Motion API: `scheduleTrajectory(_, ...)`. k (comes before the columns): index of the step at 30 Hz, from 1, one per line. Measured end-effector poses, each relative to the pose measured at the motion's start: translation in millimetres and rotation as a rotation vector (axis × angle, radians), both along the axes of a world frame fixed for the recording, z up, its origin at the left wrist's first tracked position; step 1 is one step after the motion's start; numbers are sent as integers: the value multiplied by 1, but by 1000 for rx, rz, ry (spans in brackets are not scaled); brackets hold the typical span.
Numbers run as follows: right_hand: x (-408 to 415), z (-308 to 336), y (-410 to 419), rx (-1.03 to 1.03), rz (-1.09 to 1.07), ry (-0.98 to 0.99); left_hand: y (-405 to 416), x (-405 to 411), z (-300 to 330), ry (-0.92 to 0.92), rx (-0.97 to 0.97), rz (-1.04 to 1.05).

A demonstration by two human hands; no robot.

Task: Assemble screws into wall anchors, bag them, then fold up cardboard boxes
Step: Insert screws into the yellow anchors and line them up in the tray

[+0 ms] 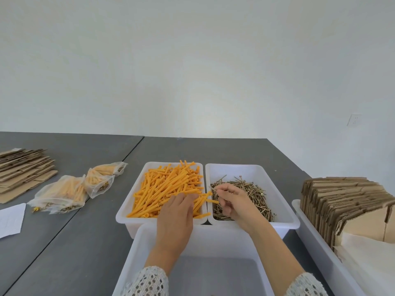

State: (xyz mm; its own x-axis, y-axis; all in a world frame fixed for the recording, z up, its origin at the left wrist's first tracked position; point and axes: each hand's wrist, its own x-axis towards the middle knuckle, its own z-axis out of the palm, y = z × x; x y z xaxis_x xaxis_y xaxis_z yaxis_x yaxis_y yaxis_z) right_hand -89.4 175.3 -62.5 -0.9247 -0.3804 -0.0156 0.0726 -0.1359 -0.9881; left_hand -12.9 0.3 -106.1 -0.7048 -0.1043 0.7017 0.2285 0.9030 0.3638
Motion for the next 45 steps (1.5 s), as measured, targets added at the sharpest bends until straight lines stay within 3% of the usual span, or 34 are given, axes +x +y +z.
scheduleTrajectory(3, 1, 1, 3, 118, 214, 60, 0, -2, -2, 2, -55, 51)
scheduleTrajectory(6, 2, 0, 5, 218, 286, 118, 1, -2, -2, 25, -56, 78)
scheduleTrajectory(18, 1, -3, 5, 135, 191, 76, -1, -5, -1, 15, -52, 98)
scheduleTrajectory(34, 13, -1, -5, 293, 156, 224, 10, 2, 8, -15, -124, -44)
scheduleTrajectory(38, 17, 9, -16, 227, -35, 174, 22, 4, 13, -33, -88, -60)
scheduleTrajectory(42, 24, 22, -18, -42, -4, 64, 29, 8, 19, -39, 42, -60)
scheduleTrajectory(45, 24, 25, -21, -93, -3, 6, 36, 8, 22, -29, 99, -135)
